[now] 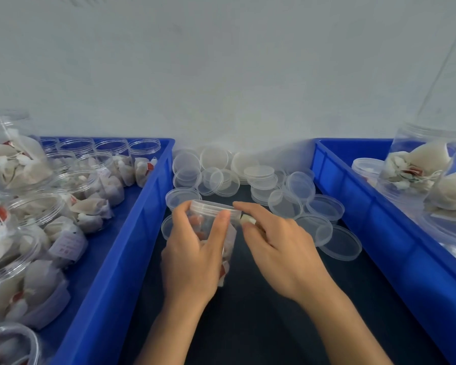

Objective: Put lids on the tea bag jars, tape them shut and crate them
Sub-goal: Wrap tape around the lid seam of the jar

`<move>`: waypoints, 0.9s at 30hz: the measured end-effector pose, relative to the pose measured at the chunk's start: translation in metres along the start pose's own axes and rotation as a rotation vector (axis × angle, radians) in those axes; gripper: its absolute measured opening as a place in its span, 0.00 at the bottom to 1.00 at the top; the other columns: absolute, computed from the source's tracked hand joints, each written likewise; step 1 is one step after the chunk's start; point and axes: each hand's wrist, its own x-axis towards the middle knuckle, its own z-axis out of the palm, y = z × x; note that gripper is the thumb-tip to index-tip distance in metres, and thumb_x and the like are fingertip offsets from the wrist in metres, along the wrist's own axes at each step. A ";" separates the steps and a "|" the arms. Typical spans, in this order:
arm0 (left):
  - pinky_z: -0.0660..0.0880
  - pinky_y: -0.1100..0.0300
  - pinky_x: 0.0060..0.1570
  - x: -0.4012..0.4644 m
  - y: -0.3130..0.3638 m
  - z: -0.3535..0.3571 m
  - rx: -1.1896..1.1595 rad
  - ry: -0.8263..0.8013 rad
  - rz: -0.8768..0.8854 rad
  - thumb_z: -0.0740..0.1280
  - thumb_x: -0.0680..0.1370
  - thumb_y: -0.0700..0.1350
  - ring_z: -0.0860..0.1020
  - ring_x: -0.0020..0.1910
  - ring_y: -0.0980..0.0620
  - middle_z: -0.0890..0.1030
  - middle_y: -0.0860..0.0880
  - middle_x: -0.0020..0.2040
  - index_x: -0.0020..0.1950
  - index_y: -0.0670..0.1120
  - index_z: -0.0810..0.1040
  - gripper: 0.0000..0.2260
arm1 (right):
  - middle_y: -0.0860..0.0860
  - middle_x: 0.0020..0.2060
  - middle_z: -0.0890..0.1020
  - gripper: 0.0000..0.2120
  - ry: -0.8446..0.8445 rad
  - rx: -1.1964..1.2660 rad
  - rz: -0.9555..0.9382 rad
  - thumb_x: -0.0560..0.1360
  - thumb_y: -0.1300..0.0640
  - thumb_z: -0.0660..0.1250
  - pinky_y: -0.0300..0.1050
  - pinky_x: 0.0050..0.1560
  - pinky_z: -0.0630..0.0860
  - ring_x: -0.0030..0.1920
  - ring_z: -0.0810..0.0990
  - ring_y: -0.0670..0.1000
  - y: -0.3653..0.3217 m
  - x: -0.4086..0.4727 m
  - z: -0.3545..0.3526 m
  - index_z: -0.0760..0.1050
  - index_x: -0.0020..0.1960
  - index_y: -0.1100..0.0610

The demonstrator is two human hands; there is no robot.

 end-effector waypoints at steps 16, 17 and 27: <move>0.81 0.56 0.49 0.007 -0.003 0.000 -0.363 -0.154 -0.090 0.67 0.72 0.73 0.86 0.50 0.59 0.86 0.60 0.53 0.61 0.59 0.77 0.24 | 0.47 0.26 0.71 0.13 0.015 0.125 0.003 0.82 0.40 0.61 0.40 0.37 0.66 0.31 0.73 0.45 0.017 0.006 -0.005 0.73 0.65 0.29; 0.81 0.59 0.47 0.007 -0.003 -0.001 -0.385 -0.170 -0.085 0.67 0.73 0.72 0.86 0.50 0.58 0.86 0.59 0.53 0.61 0.57 0.77 0.24 | 0.47 0.27 0.71 0.13 0.009 0.130 0.007 0.81 0.40 0.61 0.40 0.37 0.67 0.31 0.73 0.45 0.017 0.006 -0.006 0.74 0.64 0.28; 0.82 0.64 0.45 0.012 -0.009 -0.003 -0.550 -0.310 -0.149 0.67 0.76 0.65 0.87 0.52 0.51 0.87 0.51 0.53 0.61 0.49 0.79 0.23 | 0.42 0.28 0.73 0.18 -0.063 0.237 0.071 0.75 0.30 0.60 0.44 0.42 0.73 0.34 0.75 0.42 0.015 0.006 -0.008 0.73 0.64 0.23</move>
